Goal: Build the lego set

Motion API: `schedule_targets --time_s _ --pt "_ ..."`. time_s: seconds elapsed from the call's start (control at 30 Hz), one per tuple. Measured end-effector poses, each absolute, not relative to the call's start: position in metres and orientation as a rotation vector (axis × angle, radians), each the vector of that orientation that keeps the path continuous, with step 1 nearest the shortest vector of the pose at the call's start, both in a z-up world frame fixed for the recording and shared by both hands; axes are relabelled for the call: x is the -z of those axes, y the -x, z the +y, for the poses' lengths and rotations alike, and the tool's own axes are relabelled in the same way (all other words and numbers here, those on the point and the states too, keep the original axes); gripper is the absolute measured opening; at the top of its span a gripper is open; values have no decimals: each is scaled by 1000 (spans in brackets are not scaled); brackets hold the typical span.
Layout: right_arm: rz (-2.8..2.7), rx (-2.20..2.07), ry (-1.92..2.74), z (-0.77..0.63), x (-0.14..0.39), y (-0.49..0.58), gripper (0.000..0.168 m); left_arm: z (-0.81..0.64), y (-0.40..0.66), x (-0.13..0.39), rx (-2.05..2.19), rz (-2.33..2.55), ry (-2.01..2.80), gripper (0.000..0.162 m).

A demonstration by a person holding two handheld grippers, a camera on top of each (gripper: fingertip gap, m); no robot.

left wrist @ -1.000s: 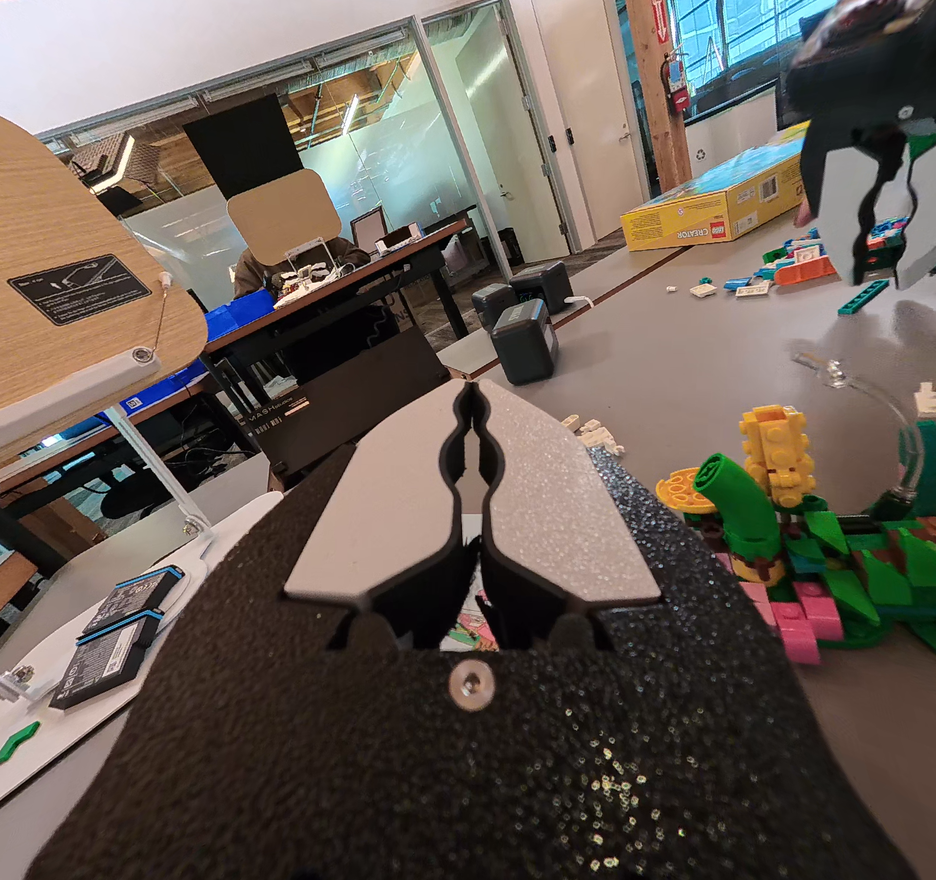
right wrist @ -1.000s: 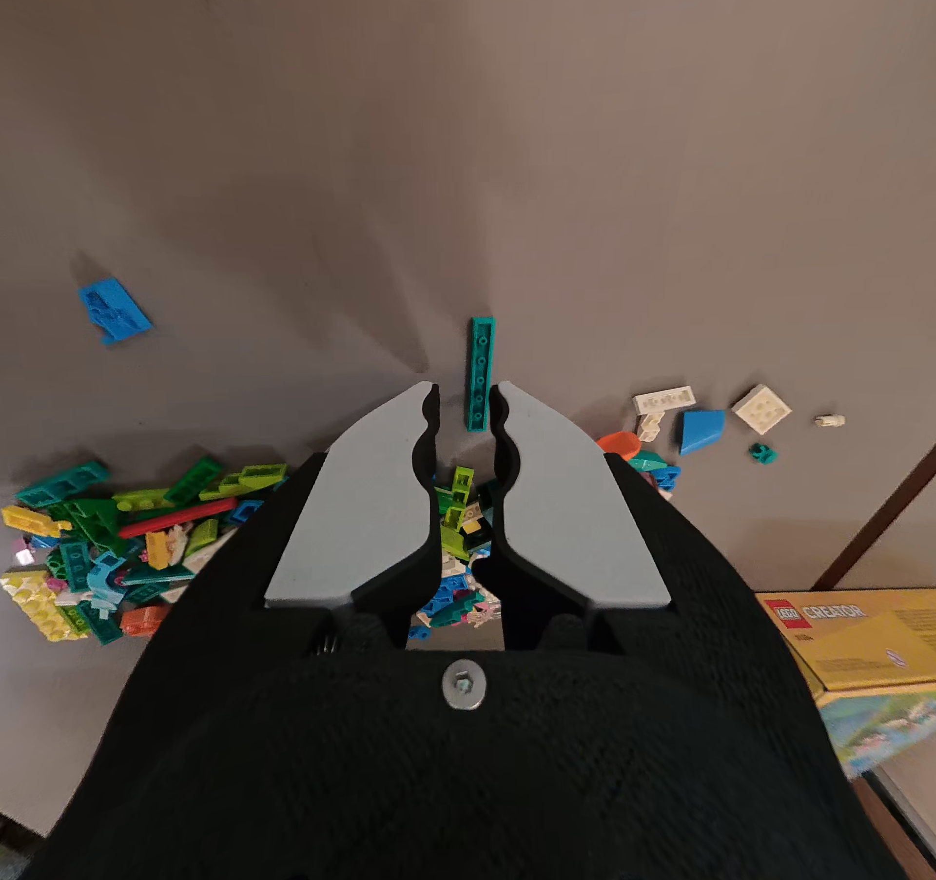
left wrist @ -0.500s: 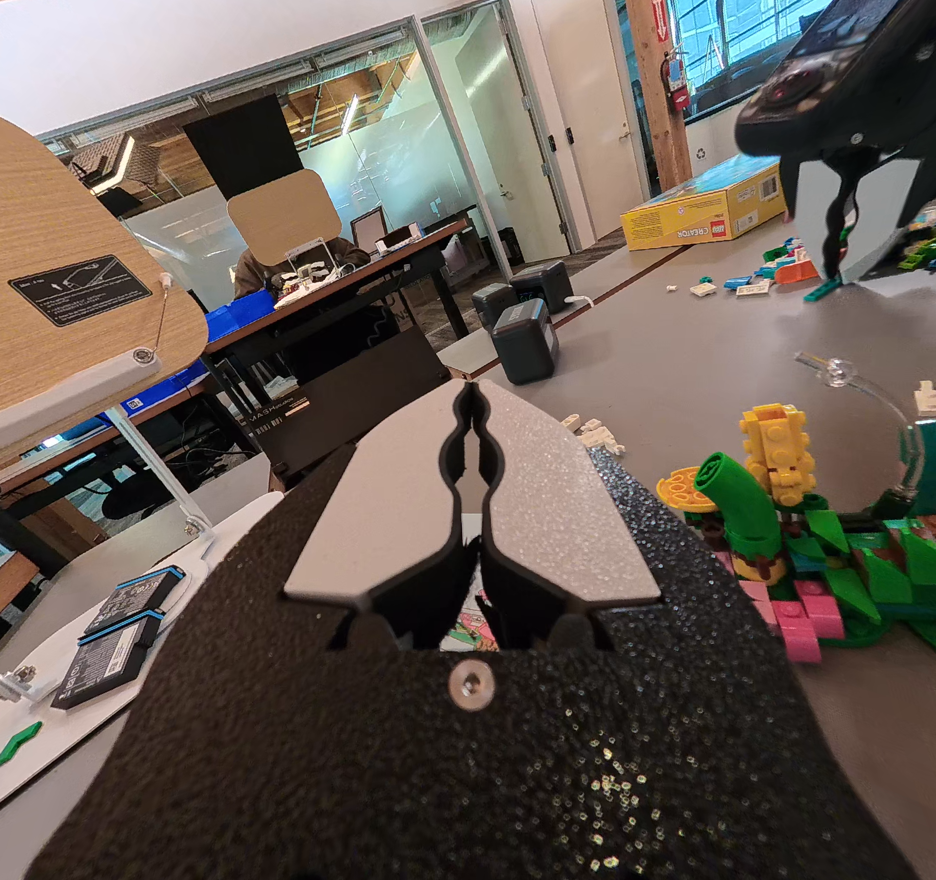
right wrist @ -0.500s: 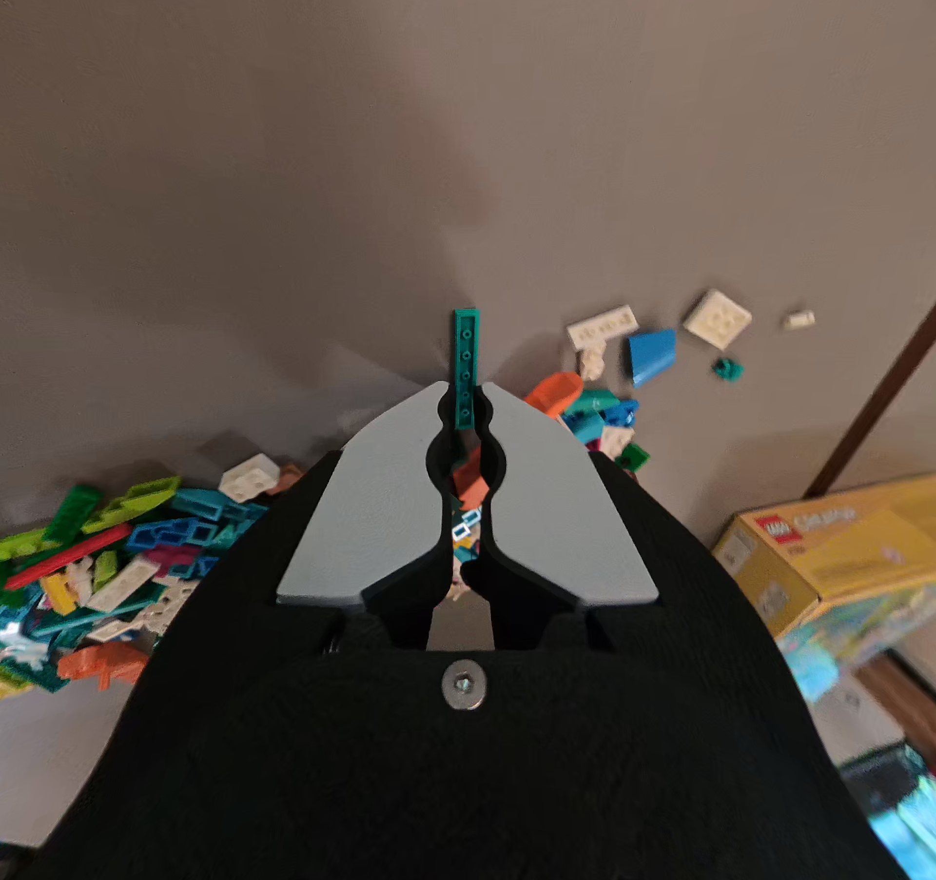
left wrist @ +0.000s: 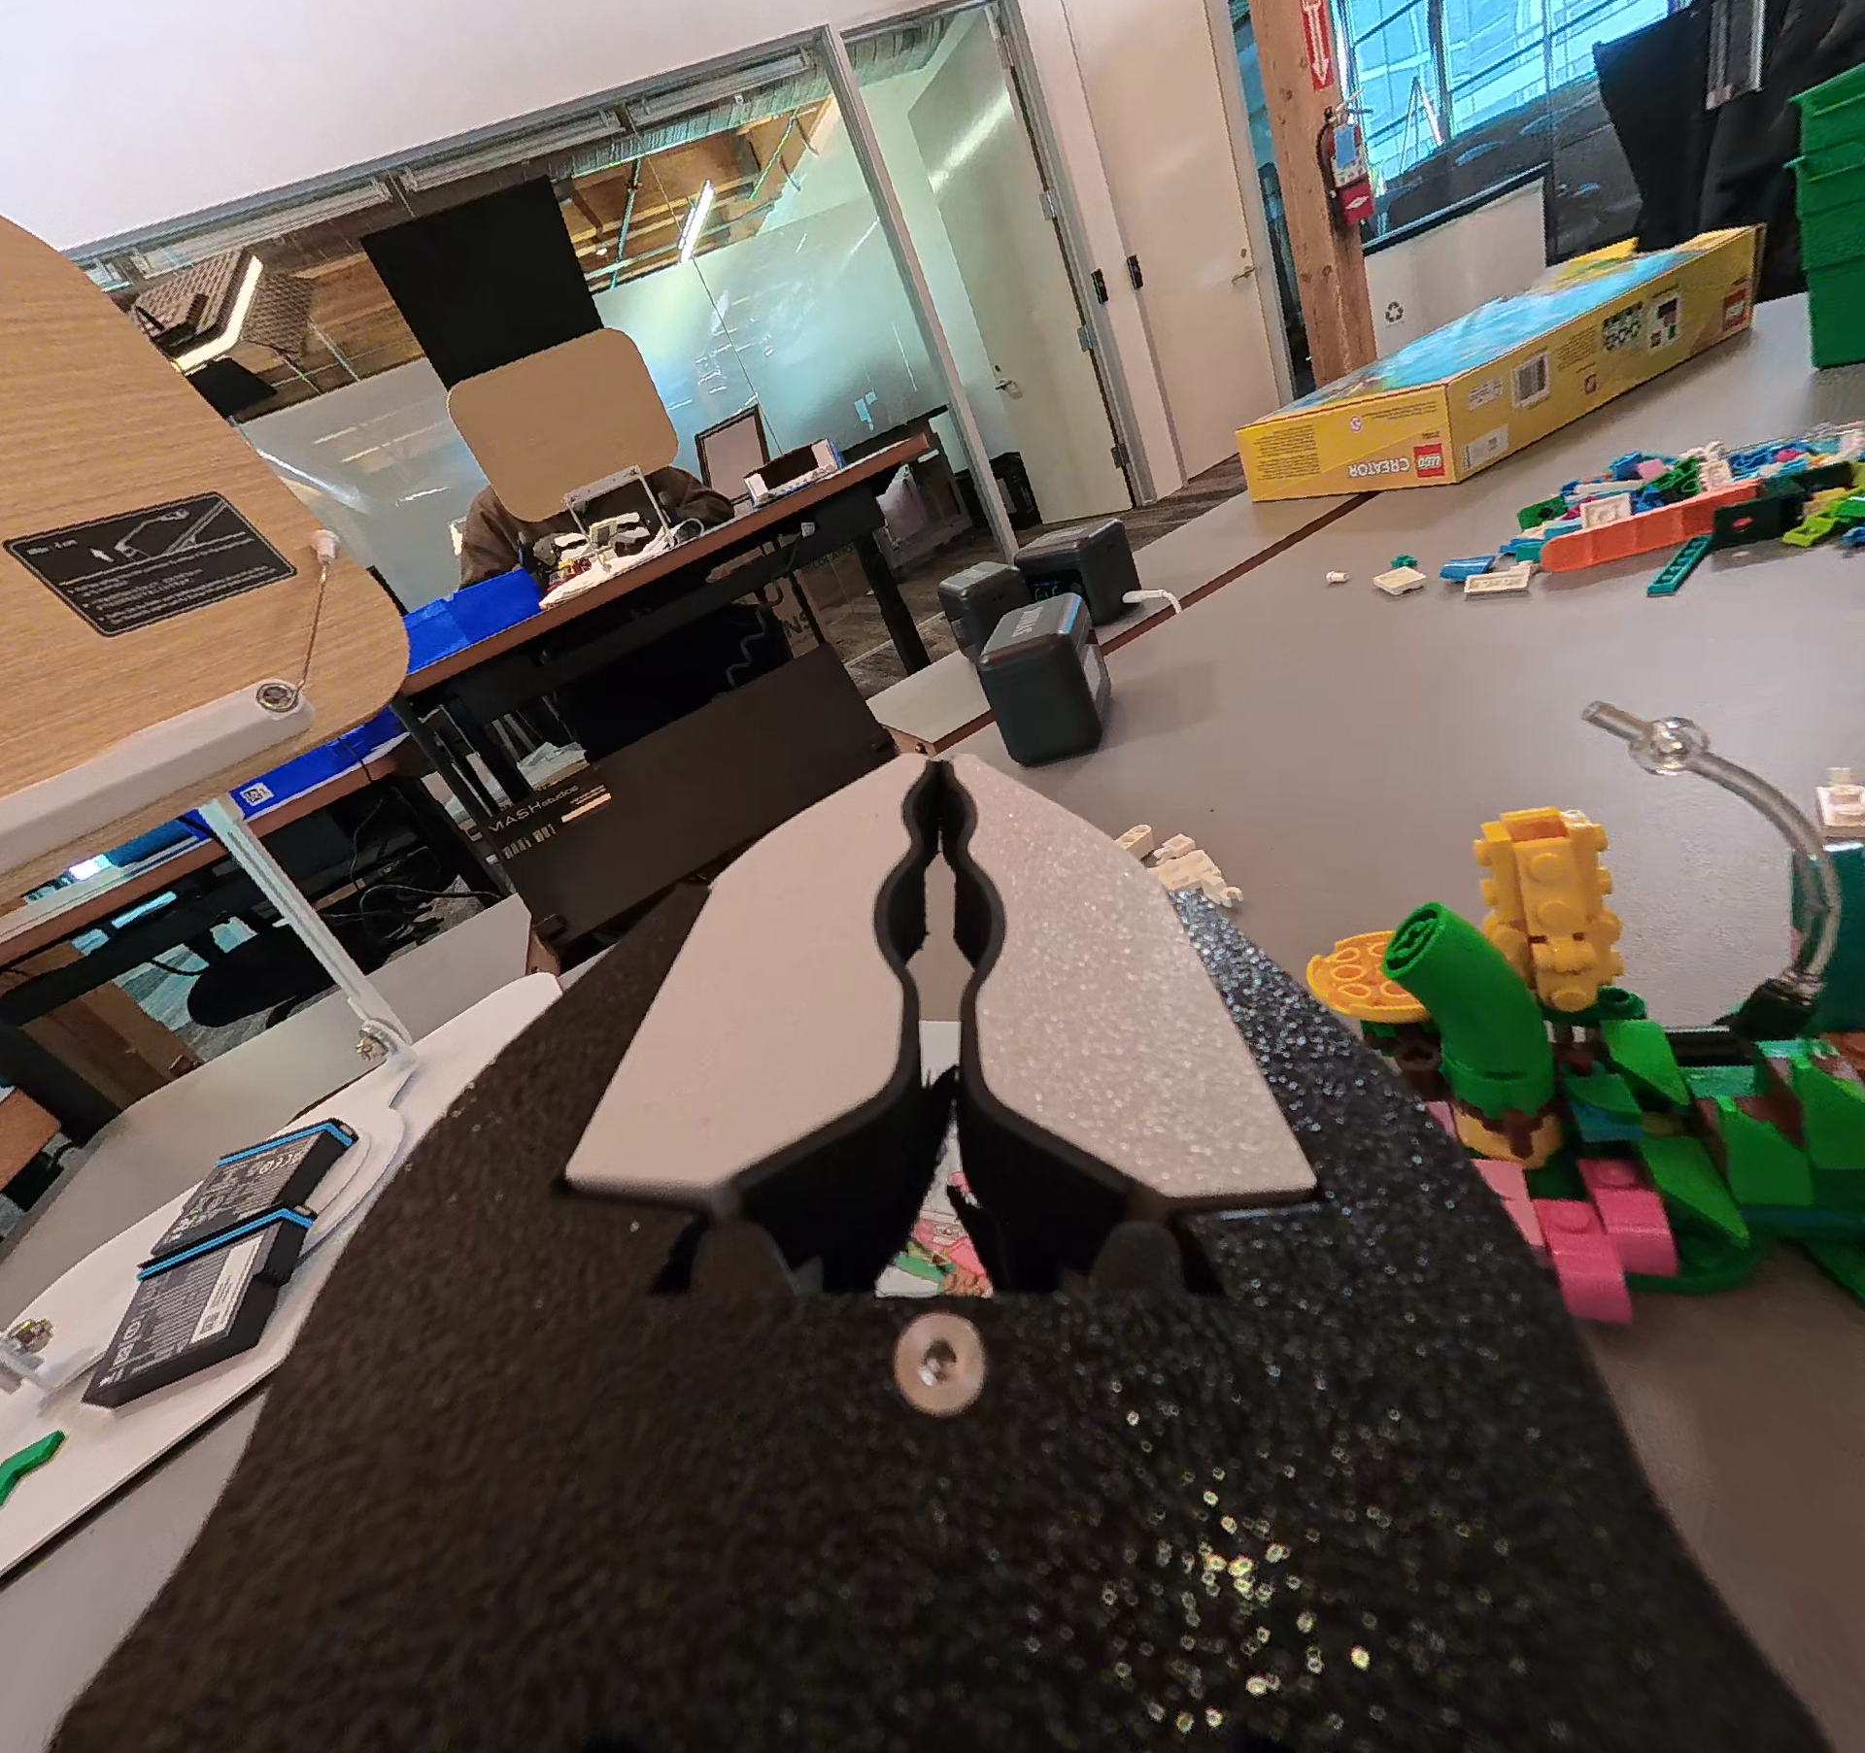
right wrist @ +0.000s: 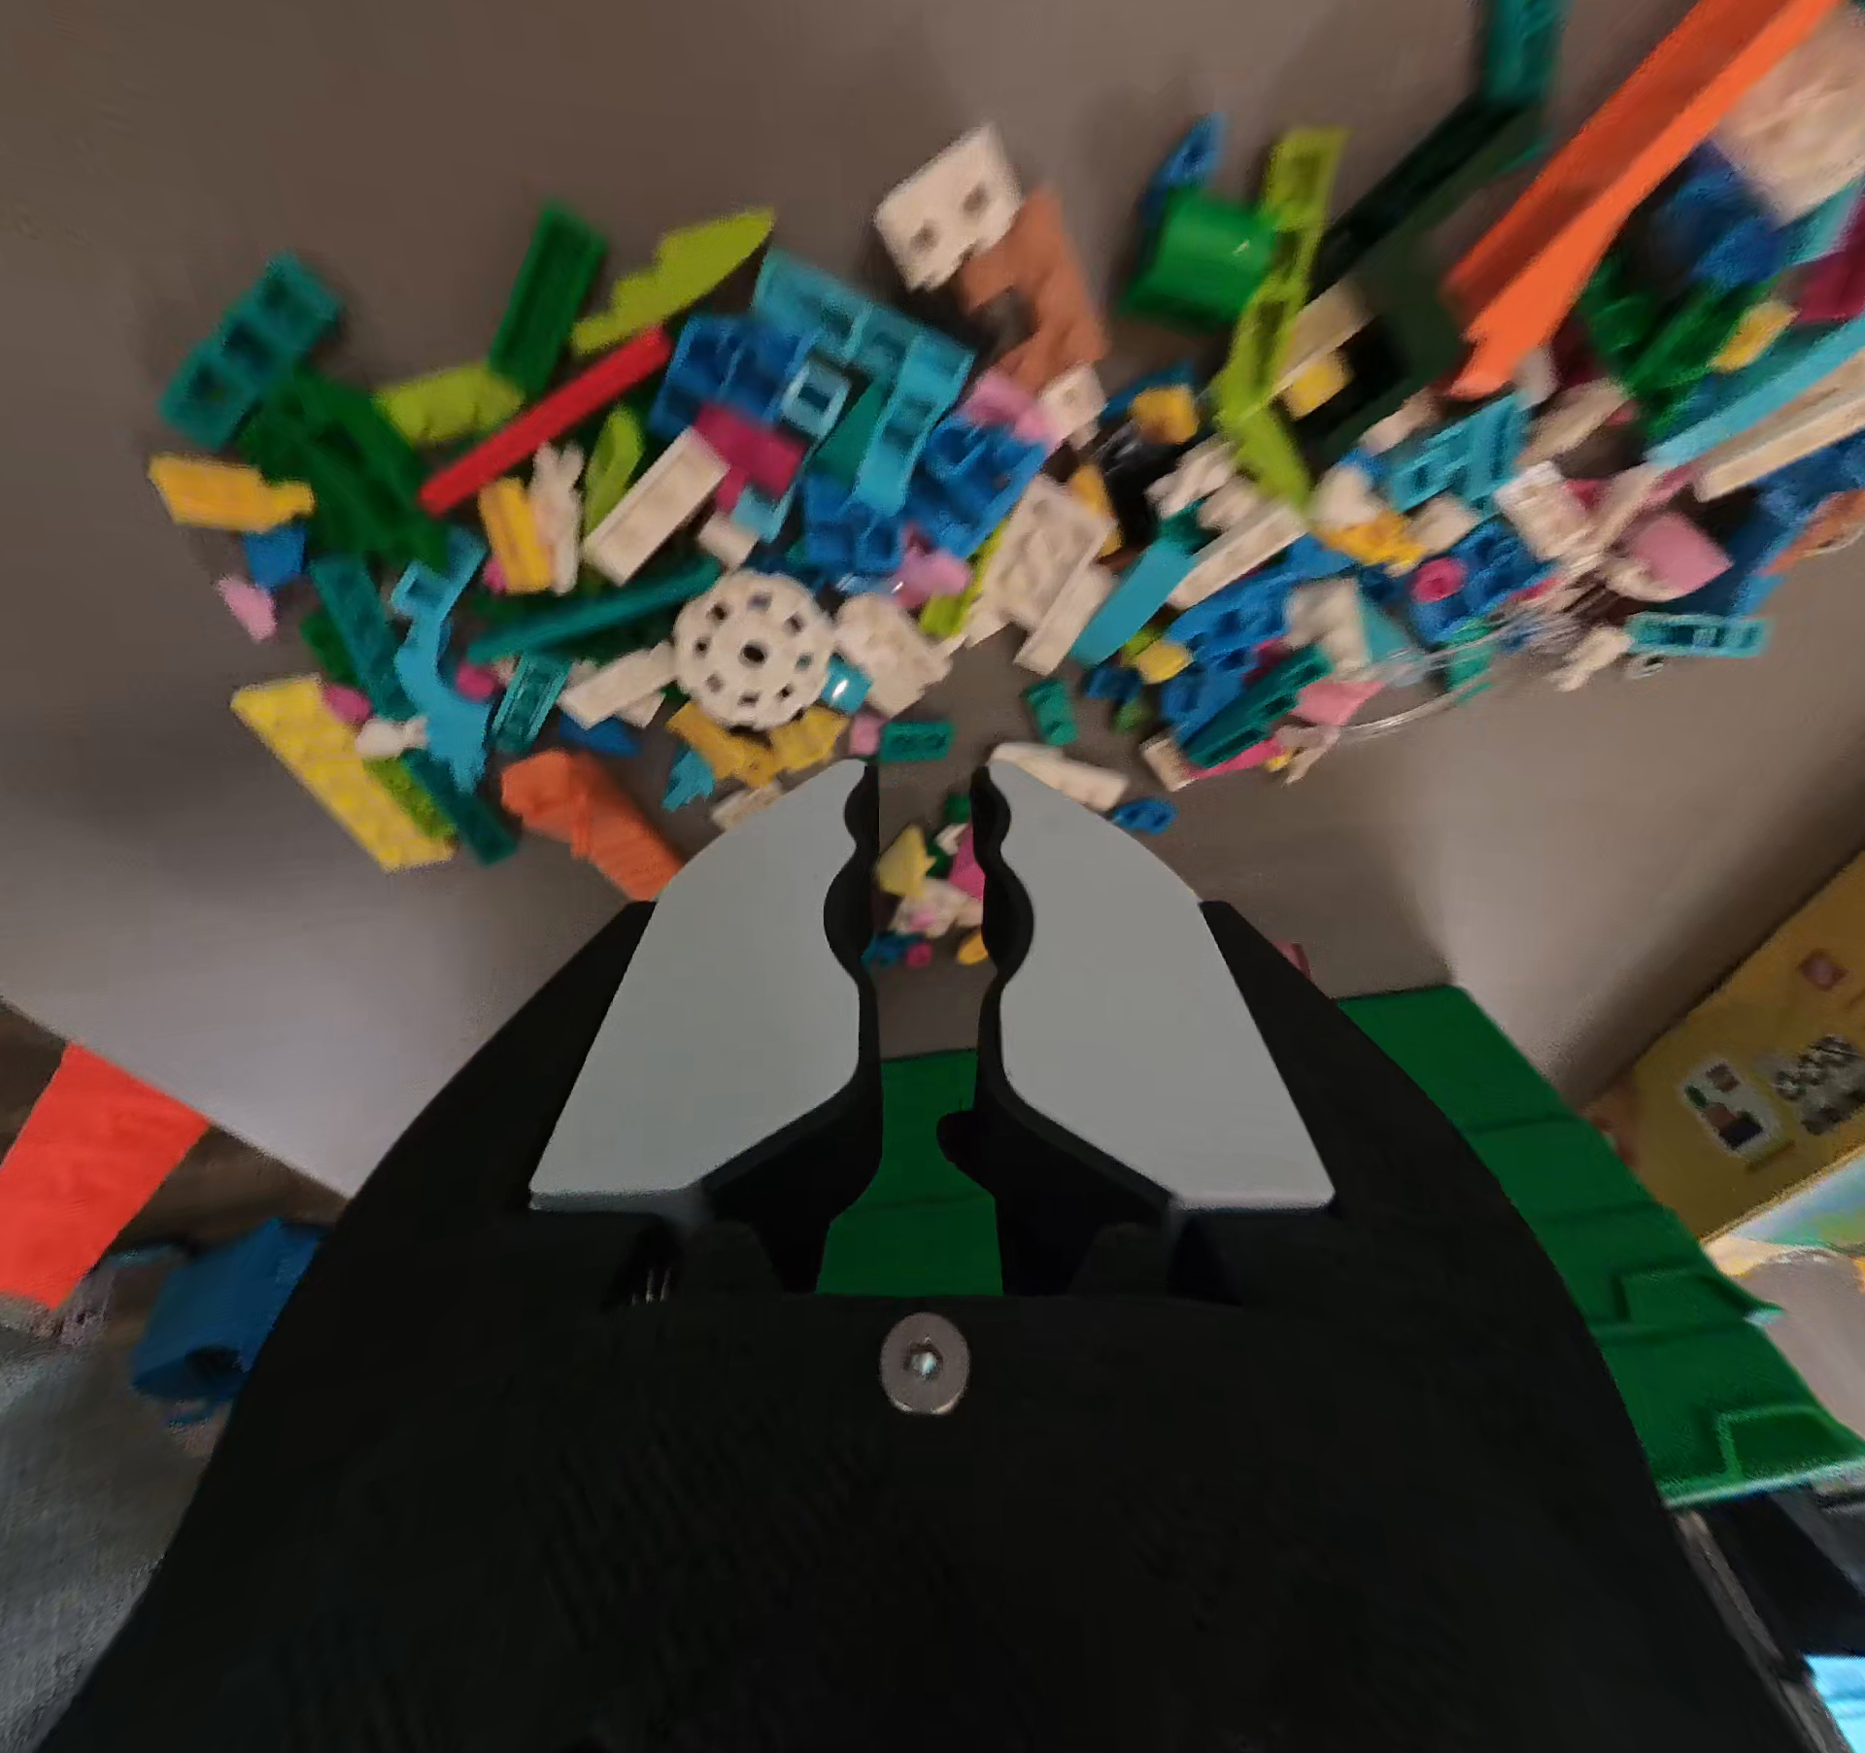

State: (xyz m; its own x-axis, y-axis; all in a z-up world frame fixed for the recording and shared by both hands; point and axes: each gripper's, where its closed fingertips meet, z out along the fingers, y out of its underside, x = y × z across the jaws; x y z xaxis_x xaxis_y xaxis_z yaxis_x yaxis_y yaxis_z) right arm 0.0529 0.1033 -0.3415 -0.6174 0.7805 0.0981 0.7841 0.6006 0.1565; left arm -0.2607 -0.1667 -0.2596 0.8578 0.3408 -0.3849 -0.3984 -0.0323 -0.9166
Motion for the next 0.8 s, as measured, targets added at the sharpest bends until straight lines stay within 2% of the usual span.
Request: schedule_targets --time_s 0.03,0.3,0.47,0.8 --pt "-2821 297 1356 102 343 -63 16 -167 261 260 -594 49 1489 0" --pt "-2807 185 1282 90 351 -81 14 -167 260 260 -593 47 1489 0" --pt "-2789 125 1323 86 358 -82 2 -168 261 259 -593 44 1488 0" --pt "-2616 33 1246 88 361 -50 1 -168 261 259 -595 44 1489 0"
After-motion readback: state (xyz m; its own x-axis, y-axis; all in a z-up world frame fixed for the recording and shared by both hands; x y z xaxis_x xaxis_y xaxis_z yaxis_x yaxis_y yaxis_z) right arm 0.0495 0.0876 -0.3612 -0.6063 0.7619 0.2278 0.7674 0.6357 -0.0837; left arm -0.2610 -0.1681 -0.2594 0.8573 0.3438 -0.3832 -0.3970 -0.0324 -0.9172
